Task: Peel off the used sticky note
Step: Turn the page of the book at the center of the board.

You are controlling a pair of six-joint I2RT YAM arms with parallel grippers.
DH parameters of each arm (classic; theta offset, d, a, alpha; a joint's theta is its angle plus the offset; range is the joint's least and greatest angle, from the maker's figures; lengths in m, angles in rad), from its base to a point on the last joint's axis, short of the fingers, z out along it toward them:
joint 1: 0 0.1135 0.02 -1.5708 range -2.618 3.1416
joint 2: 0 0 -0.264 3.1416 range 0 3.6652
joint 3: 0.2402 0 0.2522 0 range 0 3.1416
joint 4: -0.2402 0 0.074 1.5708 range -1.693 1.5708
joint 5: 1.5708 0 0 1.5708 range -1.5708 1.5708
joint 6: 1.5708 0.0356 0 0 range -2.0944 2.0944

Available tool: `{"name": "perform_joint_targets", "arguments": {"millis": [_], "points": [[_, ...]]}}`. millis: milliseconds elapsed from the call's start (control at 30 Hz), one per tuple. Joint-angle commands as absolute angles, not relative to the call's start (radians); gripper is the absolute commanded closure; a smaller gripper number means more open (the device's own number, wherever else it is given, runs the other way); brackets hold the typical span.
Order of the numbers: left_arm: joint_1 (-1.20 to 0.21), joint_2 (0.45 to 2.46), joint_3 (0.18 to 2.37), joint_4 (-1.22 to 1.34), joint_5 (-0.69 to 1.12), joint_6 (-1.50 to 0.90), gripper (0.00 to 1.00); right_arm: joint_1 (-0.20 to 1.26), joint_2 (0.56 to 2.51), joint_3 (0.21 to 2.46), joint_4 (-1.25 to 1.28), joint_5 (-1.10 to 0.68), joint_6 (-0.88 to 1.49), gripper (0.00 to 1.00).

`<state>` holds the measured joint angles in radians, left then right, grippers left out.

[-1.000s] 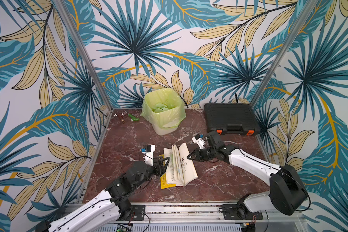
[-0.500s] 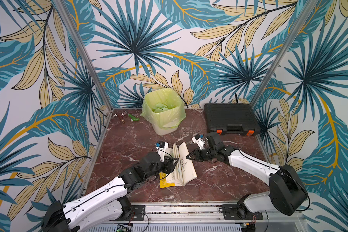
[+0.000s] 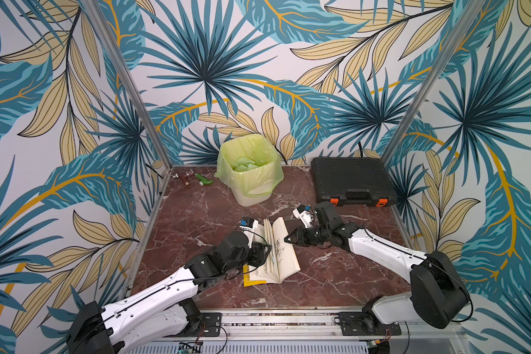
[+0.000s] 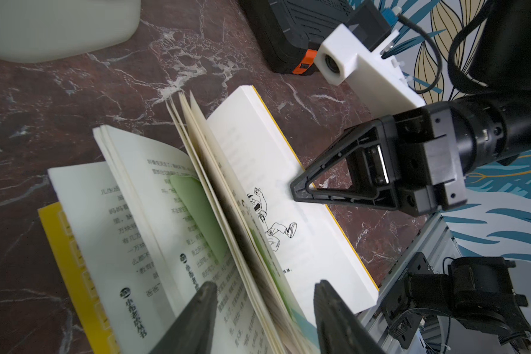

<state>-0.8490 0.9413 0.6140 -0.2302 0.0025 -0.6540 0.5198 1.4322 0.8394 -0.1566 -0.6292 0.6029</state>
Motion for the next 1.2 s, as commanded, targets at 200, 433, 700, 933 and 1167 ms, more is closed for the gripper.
{"name": "perform_joint_targets", "arguments": {"millis": [200,433,700,933,1167], "points": [[-0.845,0.918,0.607,-0.23,-0.036,-0.645,0.6,0.524,1.447,0.81,-0.149,-0.609,0.61,1.0],[-0.845,0.922,0.597,-0.225,-0.053,-0.647,0.82,0.524,1.446,0.805,-0.146,-0.609,0.61,1.0],[-0.846,0.964,0.593,-0.202,-0.047,-0.653,0.91,0.525,1.445,0.805,-0.149,-0.609,0.606,1.0],[-0.845,0.987,0.586,-0.189,-0.049,-0.657,0.92,0.524,1.442,0.798,-0.147,-0.608,0.606,1.0],[-0.845,1.06,0.6,-0.163,-0.022,-0.66,0.93,0.524,1.436,0.788,-0.145,-0.604,0.605,1.0]]}}
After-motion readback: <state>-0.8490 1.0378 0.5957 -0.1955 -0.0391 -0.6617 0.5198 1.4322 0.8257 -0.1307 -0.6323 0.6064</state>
